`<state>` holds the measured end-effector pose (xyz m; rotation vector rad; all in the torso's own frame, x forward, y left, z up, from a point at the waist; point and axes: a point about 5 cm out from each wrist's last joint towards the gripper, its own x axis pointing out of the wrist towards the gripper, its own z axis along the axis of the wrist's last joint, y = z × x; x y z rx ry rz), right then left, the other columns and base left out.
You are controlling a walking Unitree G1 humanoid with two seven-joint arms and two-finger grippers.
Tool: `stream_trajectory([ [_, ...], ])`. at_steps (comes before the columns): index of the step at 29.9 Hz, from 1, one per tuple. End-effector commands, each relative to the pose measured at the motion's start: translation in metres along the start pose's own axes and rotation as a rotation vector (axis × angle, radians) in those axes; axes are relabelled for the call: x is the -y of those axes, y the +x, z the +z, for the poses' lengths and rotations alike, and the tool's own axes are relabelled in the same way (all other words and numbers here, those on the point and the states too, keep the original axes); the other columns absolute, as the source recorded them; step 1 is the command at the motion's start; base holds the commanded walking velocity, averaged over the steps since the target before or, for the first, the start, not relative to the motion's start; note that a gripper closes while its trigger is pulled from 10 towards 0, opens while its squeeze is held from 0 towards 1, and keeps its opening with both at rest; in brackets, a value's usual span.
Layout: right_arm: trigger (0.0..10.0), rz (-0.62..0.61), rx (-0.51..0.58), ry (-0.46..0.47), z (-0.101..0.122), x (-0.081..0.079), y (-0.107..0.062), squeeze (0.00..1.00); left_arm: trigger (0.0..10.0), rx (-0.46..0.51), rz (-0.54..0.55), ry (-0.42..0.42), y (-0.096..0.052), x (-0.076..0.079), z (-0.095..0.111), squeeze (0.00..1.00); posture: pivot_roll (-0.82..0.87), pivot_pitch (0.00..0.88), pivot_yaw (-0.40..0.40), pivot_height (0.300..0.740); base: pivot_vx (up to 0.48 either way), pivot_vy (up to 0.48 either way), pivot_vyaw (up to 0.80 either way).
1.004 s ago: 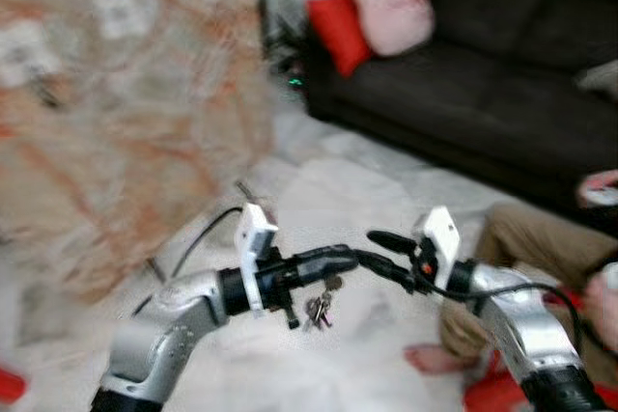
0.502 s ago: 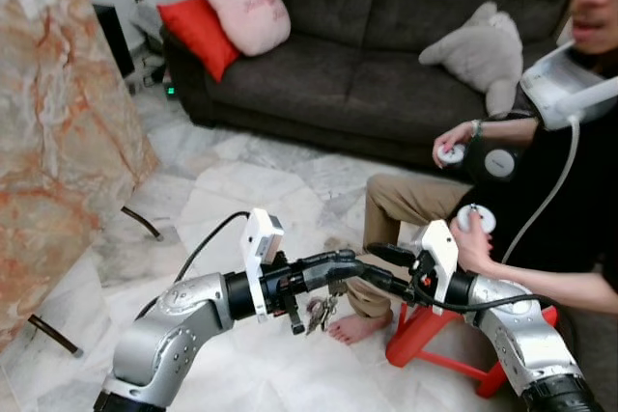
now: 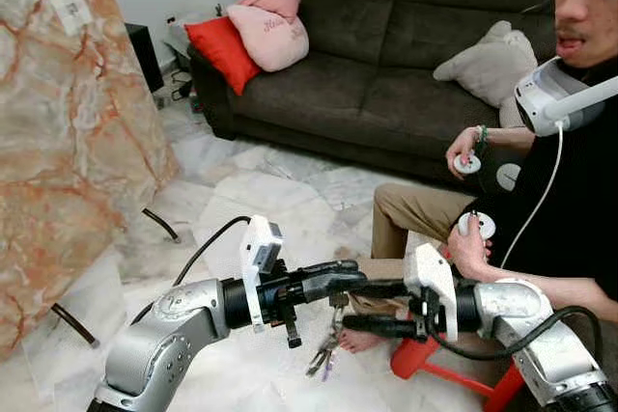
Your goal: Hang keys on a hook
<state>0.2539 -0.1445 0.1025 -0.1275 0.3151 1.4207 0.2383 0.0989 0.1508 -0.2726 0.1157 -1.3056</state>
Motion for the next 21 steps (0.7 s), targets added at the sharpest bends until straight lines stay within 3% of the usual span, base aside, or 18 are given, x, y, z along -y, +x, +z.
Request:
stream_trajectory([
  [1, 10.0, 0.017, -0.07, -0.02, -0.005, -0.003, -0.001, 0.0, 10.0, -0.011, -0.026, 0.007, 0.001, 0.004, 0.002, 0.0, 0.04, 0.0, -0.05, 0.74, 0.0, 0.0, 0.0],
  [4, 10.0, 0.047, -0.174, -0.006, -0.016, -0.009, -0.003, 0.0, 10.0, -0.024, -0.028, 0.007, -0.002, 0.005, 0.001, 0.0, 0.04, 0.0, -0.054, 0.74, 0.0, 0.0, 0.0],
  [12, 10.0, 0.01, -0.205, -0.026, -0.018, -0.003, -0.003, 0.0, 10.0, -0.017, -0.019, 0.012, -0.004, 0.007, 0.002, 0.0, 0.05, 0.0, -0.06, 0.74, 0.0, 0.0, 0.0],
  [15, 10.0, -0.069, -0.22, -0.055, -0.021, 0.006, -0.004, 0.0, 10.0, -0.009, -0.027, 0.009, -0.005, 0.008, 0.003, 0.0, 0.05, 0.0, -0.063, 0.74, 0.0, 0.0, 0.0],
  [18, 10.0, -0.143, -0.134, -0.093, -0.01, 0.014, -0.003, 0.0, 10.0, -0.021, -0.025, 0.009, -0.005, 0.008, 0.001, 0.0, 0.05, 0.0, -0.063, 0.74, 0.0, 0.0, 0.0],
  [20, 10.0, -0.179, -0.017, -0.088, 0.005, 0.017, -0.002, 0.0, 10.0, -0.027, -0.026, 0.005, -0.006, 0.007, 0.0, 0.0, 0.05, 0.0, -0.061, 0.74, 0.0, 0.0, 0.0],
  [21, 10.0, -0.179, -0.017, -0.088, 0.005, 0.017, -0.002, 0.0, 10.0, -0.027, -0.026, 0.005, -0.006, 0.007, 0.0, 0.0, 0.05, 0.0, -0.061, 0.74, 0.0, 0.0, 0.0],
])
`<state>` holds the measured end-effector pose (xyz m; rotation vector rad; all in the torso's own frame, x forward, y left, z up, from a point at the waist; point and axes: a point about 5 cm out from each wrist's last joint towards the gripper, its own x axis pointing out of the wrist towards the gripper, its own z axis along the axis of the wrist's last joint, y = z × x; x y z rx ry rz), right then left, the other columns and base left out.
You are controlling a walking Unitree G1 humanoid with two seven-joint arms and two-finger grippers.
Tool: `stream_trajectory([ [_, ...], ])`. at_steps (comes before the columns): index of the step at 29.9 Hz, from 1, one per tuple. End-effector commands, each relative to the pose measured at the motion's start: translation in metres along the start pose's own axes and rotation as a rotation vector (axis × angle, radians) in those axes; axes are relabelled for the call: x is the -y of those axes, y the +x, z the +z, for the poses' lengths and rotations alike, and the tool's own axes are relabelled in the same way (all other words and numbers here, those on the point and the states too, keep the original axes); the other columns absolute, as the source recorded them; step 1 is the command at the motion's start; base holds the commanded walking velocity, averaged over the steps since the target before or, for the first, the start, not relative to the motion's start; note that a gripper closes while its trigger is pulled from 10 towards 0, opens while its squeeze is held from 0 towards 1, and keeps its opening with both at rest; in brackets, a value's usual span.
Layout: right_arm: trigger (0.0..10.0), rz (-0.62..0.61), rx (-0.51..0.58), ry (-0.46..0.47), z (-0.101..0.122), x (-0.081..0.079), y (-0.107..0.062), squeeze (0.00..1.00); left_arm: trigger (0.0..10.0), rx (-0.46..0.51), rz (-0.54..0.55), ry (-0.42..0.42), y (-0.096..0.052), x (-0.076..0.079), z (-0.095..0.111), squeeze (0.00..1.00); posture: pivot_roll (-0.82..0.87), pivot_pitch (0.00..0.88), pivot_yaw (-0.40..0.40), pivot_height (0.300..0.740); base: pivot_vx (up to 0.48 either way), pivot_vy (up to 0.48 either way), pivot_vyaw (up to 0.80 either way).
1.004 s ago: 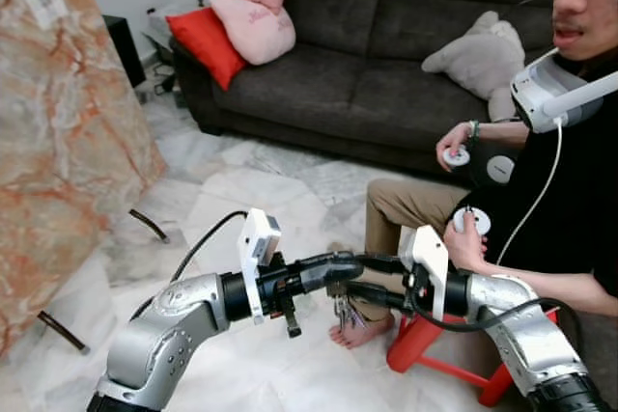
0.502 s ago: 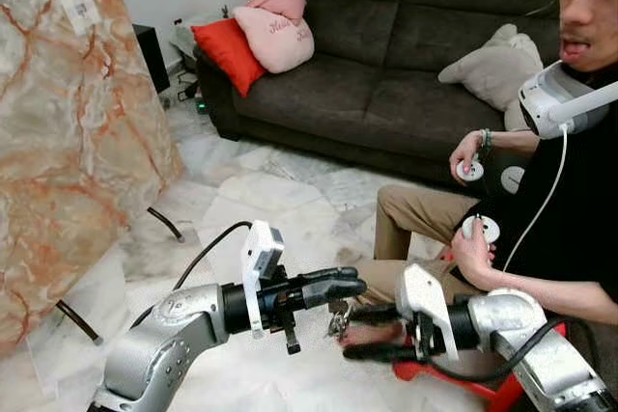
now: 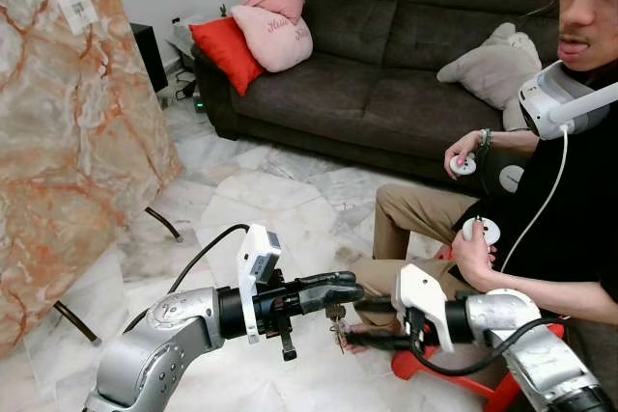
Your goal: Hang keys on a hook
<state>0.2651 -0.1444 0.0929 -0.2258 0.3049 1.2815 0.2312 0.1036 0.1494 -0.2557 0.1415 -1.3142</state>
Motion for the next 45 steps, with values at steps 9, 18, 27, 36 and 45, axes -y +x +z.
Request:
stream_trajectory([
  [9, 10.0, 0.17, 0.015, 0.032, 0.006, -0.018, -0.005, 0.0, 10.0, -0.02, -0.037, -0.002, 0.002, 0.004, -0.002, 0.0, 0.04, 0.0, -0.058, 0.74, 0.0, 0.0, 0.0],
  [18, 10.0, 0.255, -0.067, 0.059, -0.002, -0.03, -0.006, 0.0, 10.0, -0.039, -0.046, -0.006, 0.001, 0.005, -0.005, 0.0, 0.04, 0.0, -0.059, 0.74, 0.0, 0.0, 0.0],
  [27, 10.0, 0.301, -0.003, 0.063, 0.008, -0.035, -0.004, 0.0, 10.0, -0.048, -0.04, -0.004, 0.0, 0.005, -0.007, 0.0, 0.05, 0.0, -0.06, 0.74, 0.0, 0.0, 0.0],
  [36, 10.0, 0.248, -0.006, 0.044, 0.006, -0.032, -0.002, 0.0, 10.0, -0.052, -0.043, -0.006, 0.0, 0.005, -0.008, 0.0, 0.04, 0.0, -0.059, 0.74, 0.0, 0.0, 0.0],
  [45, 10.0, 0.232, 0.041, 0.041, 0.012, -0.03, 0.0, 0.0, 10.0, -0.055, -0.039, -0.003, 0.0, 0.005, -0.008, 0.0, 0.05, 0.0, -0.06, 0.74, 0.0, 0.0, 0.0],
])
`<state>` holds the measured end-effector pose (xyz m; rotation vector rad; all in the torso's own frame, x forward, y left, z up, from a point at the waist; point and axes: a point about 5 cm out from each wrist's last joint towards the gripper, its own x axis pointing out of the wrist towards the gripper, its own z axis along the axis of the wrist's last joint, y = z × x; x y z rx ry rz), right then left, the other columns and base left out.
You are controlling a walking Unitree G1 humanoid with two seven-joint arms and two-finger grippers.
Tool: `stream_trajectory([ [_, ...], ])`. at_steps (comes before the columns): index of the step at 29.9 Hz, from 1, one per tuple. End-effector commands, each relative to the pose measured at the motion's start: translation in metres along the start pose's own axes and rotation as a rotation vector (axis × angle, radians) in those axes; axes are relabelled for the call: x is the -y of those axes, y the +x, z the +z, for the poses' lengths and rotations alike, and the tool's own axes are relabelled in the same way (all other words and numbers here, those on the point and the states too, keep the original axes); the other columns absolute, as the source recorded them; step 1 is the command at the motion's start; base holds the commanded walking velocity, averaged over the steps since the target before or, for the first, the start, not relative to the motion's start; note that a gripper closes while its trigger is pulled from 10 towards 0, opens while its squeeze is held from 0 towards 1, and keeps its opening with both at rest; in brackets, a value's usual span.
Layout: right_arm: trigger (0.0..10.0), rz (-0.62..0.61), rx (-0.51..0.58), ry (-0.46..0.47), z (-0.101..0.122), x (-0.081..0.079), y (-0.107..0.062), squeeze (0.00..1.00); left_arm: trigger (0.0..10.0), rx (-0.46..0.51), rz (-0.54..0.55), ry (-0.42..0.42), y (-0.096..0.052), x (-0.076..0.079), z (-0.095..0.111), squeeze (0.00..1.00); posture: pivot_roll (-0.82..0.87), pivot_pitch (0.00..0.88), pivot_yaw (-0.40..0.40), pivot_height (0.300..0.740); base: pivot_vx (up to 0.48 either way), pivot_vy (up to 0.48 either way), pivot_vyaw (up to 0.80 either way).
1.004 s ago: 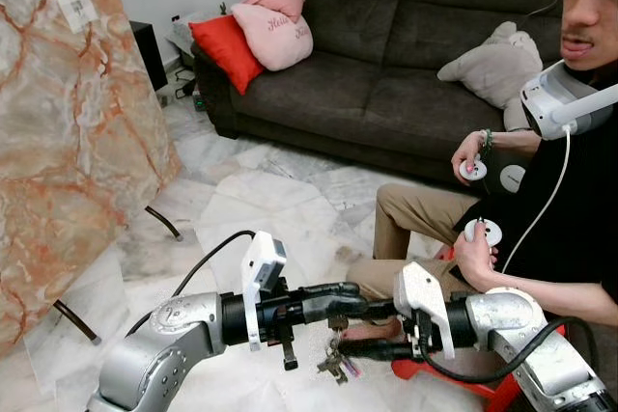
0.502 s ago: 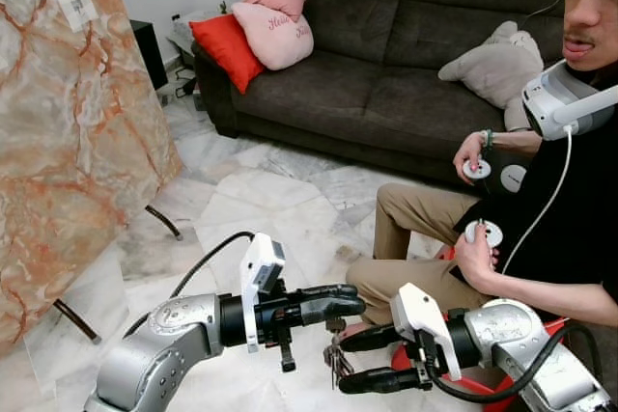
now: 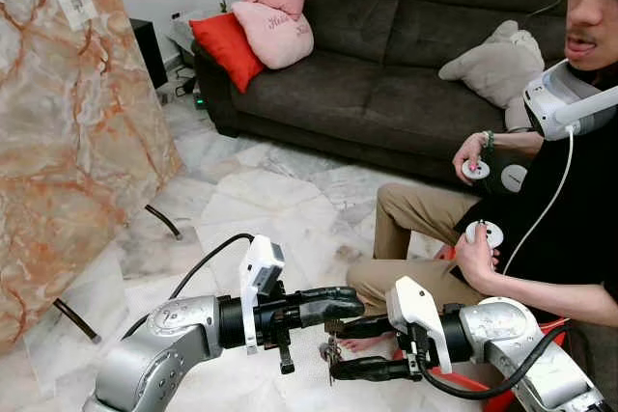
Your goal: Hang keys on a hook
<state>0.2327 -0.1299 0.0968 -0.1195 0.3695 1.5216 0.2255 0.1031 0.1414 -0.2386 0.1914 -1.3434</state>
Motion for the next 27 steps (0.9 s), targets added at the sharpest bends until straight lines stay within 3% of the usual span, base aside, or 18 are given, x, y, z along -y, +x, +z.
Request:
stream_trajectory([
  [1, 10.0, -0.023, 0.019, -0.029, 0.007, 0.004, -0.004, 0.0, 10.0, -0.005, -0.016, 0.013, 0.001, 0.001, 0.001, 0.0, 0.05, 0.0, -0.06, 0.74, 0.0, 0.0, 0.0],
  [14, 10.0, -0.143, 0.093, -0.06, 0.017, 0.018, -0.006, 0.0, 10.0, -0.012, -0.013, 0.018, 0.001, 0.0, 0.0, 0.0, 0.04, 0.0, -0.06, 0.74, 0.0, 0.0, 0.0],
  [27, 10.0, 0.013, 0.119, -0.007, 0.017, 0.0, -0.002, 0.0, 10.0, -0.027, -0.006, 0.021, 0.0, 0.0, -0.002, 0.0, 0.05, 0.0, -0.061, 0.74, 0.0, 0.0, 0.0],
])
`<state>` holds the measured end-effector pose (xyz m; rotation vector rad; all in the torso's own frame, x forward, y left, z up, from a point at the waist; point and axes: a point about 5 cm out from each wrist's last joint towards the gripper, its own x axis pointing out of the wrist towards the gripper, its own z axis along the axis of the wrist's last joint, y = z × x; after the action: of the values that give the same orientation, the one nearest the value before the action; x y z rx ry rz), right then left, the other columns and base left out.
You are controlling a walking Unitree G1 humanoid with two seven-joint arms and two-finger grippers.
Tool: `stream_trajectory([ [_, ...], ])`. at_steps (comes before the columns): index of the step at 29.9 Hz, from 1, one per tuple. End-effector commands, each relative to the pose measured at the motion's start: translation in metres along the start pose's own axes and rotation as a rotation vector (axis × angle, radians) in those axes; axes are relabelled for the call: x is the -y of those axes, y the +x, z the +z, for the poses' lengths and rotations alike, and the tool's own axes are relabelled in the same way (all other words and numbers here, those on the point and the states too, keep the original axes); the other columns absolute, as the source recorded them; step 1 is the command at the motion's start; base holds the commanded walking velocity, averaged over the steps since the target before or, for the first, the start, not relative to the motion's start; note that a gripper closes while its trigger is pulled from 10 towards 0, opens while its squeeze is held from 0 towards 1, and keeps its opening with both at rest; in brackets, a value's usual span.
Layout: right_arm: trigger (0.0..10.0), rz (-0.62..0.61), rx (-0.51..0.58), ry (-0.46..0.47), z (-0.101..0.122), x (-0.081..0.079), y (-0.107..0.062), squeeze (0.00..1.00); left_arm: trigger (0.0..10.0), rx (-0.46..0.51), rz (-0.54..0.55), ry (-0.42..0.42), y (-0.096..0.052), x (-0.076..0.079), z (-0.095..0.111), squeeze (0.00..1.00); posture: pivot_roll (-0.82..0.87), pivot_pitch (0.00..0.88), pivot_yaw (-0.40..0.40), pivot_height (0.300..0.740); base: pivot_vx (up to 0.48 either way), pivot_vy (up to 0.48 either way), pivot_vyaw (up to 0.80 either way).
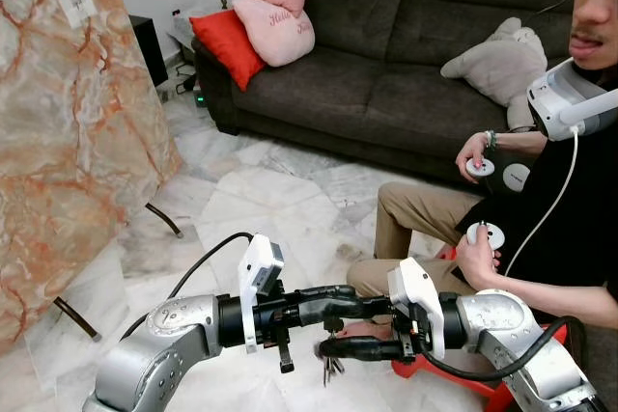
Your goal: Hang keys on a hook
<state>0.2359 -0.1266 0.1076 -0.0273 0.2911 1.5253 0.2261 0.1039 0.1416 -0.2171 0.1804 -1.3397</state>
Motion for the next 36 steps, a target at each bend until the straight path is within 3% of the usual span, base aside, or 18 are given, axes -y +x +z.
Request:
stream_trajectory([
  [1, 10.0, -0.001, 0.011, -0.021, 0.005, -0.001, -0.002, 0.0, 10.0, -0.024, -0.012, 0.0, 0.001, 0.0, -0.003, 0.0, 0.05, 0.0, -0.061, 0.74, 0.0, 0.0, 0.0],
  [19, 10.0, -0.081, 0.03, -0.037, 0.009, 0.01, -0.004, 0.0, 10.0, -0.039, -0.009, 0.0, 0.001, 0.0, -0.006, 0.0, 0.05, 0.0, -0.061, 0.74, 0.0, 0.0, 0.0],
  [20, 9.5, -0.079, 0.03, -0.035, 0.009, 0.01, -0.004, 0.0, 10.0, -0.039, -0.009, 0.0, 0.001, 0.0, -0.006, 0.0, 0.05, 0.0, -0.061, 0.74, 0.0, 0.0, 0.0],
  [21, 2.3, -0.076, 0.035, -0.029, 0.009, 0.009, -0.004, 0.0, 10.0, -0.039, -0.01, 0.0, 0.001, 0.0, -0.006, 0.0, 0.04, 0.0, -0.061, 0.74, 0.0, 0.0, 0.0],
  [22, 0.0, -0.076, 0.036, -0.029, 0.009, 0.009, -0.004, 0.0, 10.0, -0.04, -0.009, 0.0, 0.001, 0.0, -0.006, 0.0, 0.05, 0.0, -0.061, 0.74, 0.0, 0.0, 0.0],
  [36, 0.0, -0.062, 0.037, -0.016, 0.009, 0.009, -0.003, 0.0, 10.0, -0.038, -0.007, 0.004, 0.001, -0.001, -0.005, 0.0, 0.05, 0.0, -0.061, 0.74, 0.0, 0.0, 0.0],
])
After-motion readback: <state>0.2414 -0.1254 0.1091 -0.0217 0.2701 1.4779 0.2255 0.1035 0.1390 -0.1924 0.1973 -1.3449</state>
